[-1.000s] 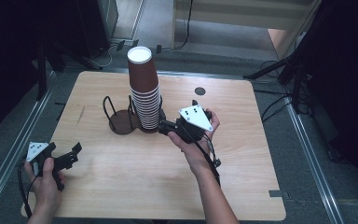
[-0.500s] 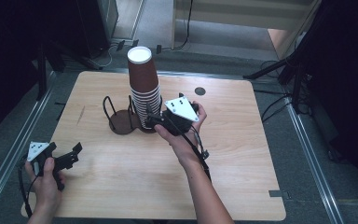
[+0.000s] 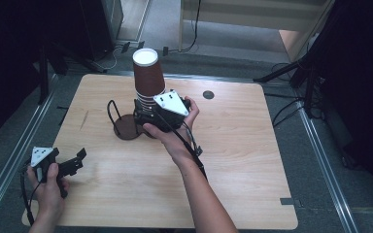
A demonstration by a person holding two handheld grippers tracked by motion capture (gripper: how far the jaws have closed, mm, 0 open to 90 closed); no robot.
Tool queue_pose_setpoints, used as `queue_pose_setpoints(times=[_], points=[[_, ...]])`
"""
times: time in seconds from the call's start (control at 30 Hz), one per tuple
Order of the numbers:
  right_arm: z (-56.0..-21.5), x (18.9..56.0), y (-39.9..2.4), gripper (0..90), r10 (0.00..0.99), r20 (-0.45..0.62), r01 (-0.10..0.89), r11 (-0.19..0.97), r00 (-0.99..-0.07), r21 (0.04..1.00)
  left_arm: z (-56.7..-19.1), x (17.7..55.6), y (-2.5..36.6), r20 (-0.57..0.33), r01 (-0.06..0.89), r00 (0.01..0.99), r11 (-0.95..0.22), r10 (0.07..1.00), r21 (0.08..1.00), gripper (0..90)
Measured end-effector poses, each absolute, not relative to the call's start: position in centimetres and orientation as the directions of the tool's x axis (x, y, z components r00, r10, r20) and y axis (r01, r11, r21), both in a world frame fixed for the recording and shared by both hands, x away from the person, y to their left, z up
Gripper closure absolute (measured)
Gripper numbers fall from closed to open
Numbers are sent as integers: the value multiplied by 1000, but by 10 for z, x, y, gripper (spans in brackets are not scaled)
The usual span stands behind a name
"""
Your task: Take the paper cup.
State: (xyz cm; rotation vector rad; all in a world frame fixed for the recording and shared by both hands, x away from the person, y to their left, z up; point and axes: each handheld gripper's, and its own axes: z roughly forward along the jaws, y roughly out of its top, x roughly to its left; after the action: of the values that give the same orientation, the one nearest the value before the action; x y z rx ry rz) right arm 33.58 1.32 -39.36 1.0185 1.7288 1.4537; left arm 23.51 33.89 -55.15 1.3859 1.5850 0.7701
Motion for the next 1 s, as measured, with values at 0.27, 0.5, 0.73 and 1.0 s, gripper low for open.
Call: queue_pose_setpoints(times=[0.27, 0.5, 0.73, 1.0], points=[[-390, 351, 25, 2, 889, 8, 152, 70, -457, 986, -551, 235, 339, -208, 449, -6, 188, 978, 874, 0], [-382, 361, 36, 4, 894, -7, 135, 76, -449, 988, -551, 235, 339, -213, 447, -9, 194, 977, 873, 0], [-379, 374, 40, 8, 897, 21, 147, 49, -441, 988, -551, 236, 340, -210, 453, -5, 190, 978, 871, 0], [-381, 383, 41, 37, 909, 7, 140, 56, -417, 989, -551, 236, 339, -207, 456, -3, 186, 978, 871, 0]])
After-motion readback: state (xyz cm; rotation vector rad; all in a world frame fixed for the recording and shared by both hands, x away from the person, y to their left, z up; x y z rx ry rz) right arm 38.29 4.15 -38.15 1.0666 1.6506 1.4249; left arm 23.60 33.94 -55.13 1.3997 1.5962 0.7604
